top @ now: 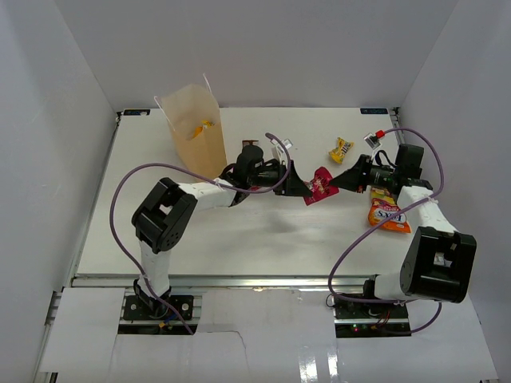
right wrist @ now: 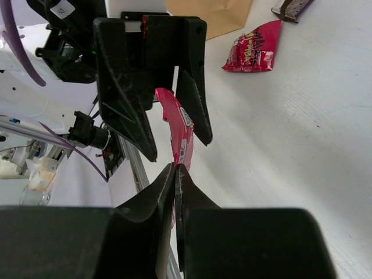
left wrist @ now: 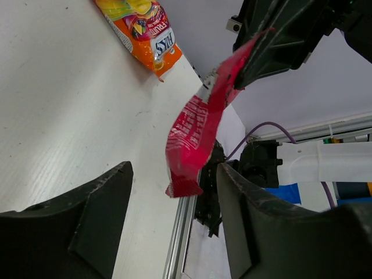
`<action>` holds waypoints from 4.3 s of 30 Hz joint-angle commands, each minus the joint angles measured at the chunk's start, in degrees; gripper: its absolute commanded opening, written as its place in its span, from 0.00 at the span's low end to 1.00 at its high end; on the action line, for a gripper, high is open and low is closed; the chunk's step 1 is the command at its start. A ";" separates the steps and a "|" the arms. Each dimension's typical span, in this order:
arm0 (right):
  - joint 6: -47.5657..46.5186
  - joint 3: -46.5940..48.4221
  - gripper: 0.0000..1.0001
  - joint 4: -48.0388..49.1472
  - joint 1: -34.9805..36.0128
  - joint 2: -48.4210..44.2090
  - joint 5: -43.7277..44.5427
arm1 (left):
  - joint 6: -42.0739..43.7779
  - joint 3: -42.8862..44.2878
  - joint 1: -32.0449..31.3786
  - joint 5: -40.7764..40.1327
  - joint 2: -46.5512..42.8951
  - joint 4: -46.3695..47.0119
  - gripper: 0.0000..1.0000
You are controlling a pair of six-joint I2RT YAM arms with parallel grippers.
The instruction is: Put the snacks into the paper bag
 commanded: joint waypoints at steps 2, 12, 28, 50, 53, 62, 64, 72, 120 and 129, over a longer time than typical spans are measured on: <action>1.54 -0.50 0.08 2.20 1.98 -1.59 -1.79 | -2.14 1.71 -0.25 1.81 -0.72 2.32 0.64; -4.51 2.31 0.08 -5.34 3.83 -0.98 6.03 | -3.64 0.15 -0.16 1.38 -5.09 1.97 0.24; -22.90 11.02 0.78 -17.93 3.65 -4.32 26.60 | 20.79 14.62 12.66 -20.49 -26.45 -50.84 0.00; -22.21 8.21 0.93 -15.92 3.30 -9.15 57.34 | 21.59 39.95 33.94 -44.42 -16.80 -65.80 0.31; -20.09 6.54 0.90 -14.76 3.21 -8.72 69.39 | 21.42 40.91 33.94 -44.33 -16.01 -65.71 0.62; -13.42 1.79 0.90 -15.82 2.86 -7.14 94.33 | 21.86 38.21 33.94 -37.84 -22.31 -60.72 0.91; -12.71 1.09 0.90 -16.61 1.90 -5.56 95.77 | 21.50 32.78 33.94 -36.08 -27.57 -56.86 0.98; -11.21 0.47 0.91 -15.91 -5.66 3.23 86.55 | 16.24 11.60 33.94 -30.10 -45.44 -47.00 0.98; -36.53 4.08 0.08 -30.68 -1.81 -3.53 3.67 | 0.76 -2.86 -5.61 -17.70 -18.12 -20.10 0.97; -29.05 4.34 0.08 -23.30 5.49 -5.02 3.14 | 1.64 0.13 -7.01 -18.40 -14.52 -20.18 0.86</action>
